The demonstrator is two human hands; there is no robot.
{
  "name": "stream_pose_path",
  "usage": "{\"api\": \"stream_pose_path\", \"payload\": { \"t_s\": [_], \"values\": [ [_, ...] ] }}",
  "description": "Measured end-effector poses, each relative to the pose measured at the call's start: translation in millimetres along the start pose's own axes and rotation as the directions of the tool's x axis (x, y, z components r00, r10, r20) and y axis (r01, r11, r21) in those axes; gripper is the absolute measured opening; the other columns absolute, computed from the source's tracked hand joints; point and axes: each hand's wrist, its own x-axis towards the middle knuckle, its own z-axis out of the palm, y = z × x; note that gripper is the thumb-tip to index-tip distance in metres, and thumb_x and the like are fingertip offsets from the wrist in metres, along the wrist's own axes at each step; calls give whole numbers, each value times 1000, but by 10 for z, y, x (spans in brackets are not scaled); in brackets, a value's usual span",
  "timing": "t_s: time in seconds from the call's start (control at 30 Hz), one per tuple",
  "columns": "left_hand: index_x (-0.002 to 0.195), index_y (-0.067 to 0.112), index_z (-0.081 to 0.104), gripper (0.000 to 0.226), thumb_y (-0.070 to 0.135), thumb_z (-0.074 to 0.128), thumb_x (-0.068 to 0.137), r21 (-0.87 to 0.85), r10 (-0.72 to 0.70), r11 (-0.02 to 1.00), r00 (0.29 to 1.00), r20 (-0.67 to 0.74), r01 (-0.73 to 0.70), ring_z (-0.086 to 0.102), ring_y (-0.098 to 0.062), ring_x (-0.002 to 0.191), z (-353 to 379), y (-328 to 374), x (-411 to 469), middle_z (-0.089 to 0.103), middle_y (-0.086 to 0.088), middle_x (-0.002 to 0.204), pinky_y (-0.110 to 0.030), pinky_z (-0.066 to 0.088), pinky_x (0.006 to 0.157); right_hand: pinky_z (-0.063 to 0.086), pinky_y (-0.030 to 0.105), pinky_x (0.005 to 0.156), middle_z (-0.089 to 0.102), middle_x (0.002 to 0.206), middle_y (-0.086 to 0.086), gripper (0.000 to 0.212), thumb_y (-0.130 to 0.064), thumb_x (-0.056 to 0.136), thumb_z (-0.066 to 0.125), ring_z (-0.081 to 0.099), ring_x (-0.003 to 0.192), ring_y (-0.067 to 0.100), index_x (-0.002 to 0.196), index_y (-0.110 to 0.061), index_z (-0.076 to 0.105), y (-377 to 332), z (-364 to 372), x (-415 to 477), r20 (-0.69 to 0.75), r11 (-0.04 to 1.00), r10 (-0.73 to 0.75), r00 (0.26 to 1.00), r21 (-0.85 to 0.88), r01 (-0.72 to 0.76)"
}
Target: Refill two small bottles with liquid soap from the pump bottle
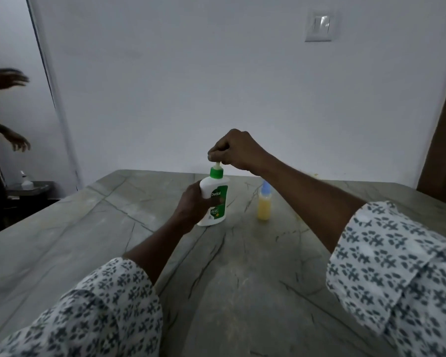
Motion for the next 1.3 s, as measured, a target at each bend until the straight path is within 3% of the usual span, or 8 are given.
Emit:
{"api": "stream_pose_path", "payload": {
  "t_s": [0.23,0.4,0.5,0.63,0.8,1.13,1.23,1.3],
  "values": [
    [117,9,62,37,-3,73,83,-125,-25,991,984,178,48,68,-34,102,-74,-50,200,71,-14,112,-49,56,91,53,29,67,77,95,3,14,-11,78,69,71,87,23,85,-2,77,85,79,163,1,998,-6,1000,-57,6],
    [115,8,62,35,-8,69,84,-183,-23,980,966,259,73,72,-26,92,-282,-155,315,74,-9,103,-36,61,72,46,20,75,71,111,3,38,-30,82,74,62,86,6,117,-14,70,81,119,145,2,999,-3,1000,-44,3],
    [123,7,58,40,-5,68,86,-194,-8,979,962,274,63,72,-29,100,-359,-228,330,73,-12,112,-43,62,81,43,18,72,70,109,7,50,-36,83,72,60,81,5,129,-17,61,135,71,70,-46,1000,31,998,2,-31],
    [129,6,53,48,-7,68,85,-231,33,972,954,296,38,73,-24,99,-366,-289,315,71,-12,114,-37,62,79,54,27,89,75,101,5,38,-27,85,70,69,89,12,121,-16,67,271,-235,-141,-204,995,76,976,74,-61],
    [125,13,53,49,-11,67,84,-271,48,962,946,322,44,73,-18,95,-295,-295,309,72,-8,110,-37,62,82,58,44,89,75,95,11,22,-18,84,68,72,93,26,106,-14,70,600,-734,-592,-329,958,174,928,273,-82],
    [140,19,37,69,-7,69,84,-175,-16,981,940,340,79,64,-16,104,-218,-265,261,62,-2,118,-36,56,87,59,37,82,73,94,17,25,4,94,51,72,87,27,117,0,61,1033,-619,-1262,-221,927,273,936,322,-194],
    [143,25,34,91,13,86,69,-231,3,969,923,384,93,61,-23,116,-303,-315,236,58,-6,131,-34,55,90,60,37,73,72,86,22,22,13,90,51,72,77,30,104,5,66,1014,-536,-1308,-202,934,253,946,306,-185],
    [147,26,33,103,32,88,60,-303,-26,943,939,344,137,56,-26,128,-374,-346,235,57,-8,140,-44,45,108,60,36,65,71,78,24,17,14,88,54,71,67,29,92,7,68,992,-479,-1320,-196,941,252,948,279,-192]
  ]
}}
